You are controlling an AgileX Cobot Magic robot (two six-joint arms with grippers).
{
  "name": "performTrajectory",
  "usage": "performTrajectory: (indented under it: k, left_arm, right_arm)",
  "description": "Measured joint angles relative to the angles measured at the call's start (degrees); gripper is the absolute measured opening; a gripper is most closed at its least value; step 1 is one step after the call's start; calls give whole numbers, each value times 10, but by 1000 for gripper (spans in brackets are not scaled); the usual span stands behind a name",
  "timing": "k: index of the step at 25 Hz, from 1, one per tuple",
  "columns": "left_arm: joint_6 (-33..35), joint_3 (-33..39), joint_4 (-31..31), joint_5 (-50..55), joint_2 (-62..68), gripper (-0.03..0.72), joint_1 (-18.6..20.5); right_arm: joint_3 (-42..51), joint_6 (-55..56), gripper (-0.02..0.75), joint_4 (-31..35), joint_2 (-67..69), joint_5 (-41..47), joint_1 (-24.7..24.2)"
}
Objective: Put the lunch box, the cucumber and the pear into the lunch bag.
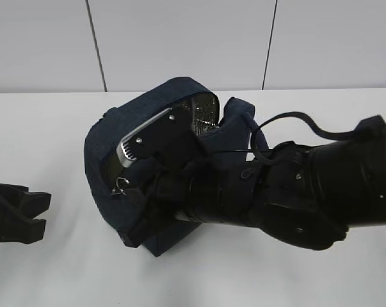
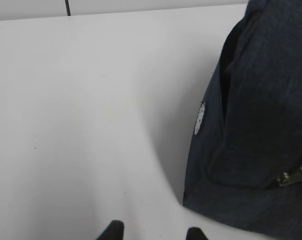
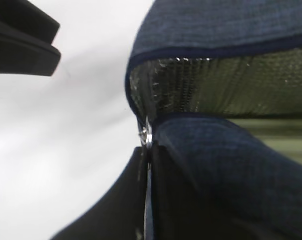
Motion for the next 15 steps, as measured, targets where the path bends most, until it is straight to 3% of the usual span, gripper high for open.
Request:
performTrajectory:
  k: [7,15]
  left_arm:
    - [0,0,30,0,0,239,-2]
    - [-1,0,71,15,0,239,-7]
  right_arm:
    - [1,159,0,-203,-25,-31,0]
    - [-1,189,0,-233,-44,-21,0]
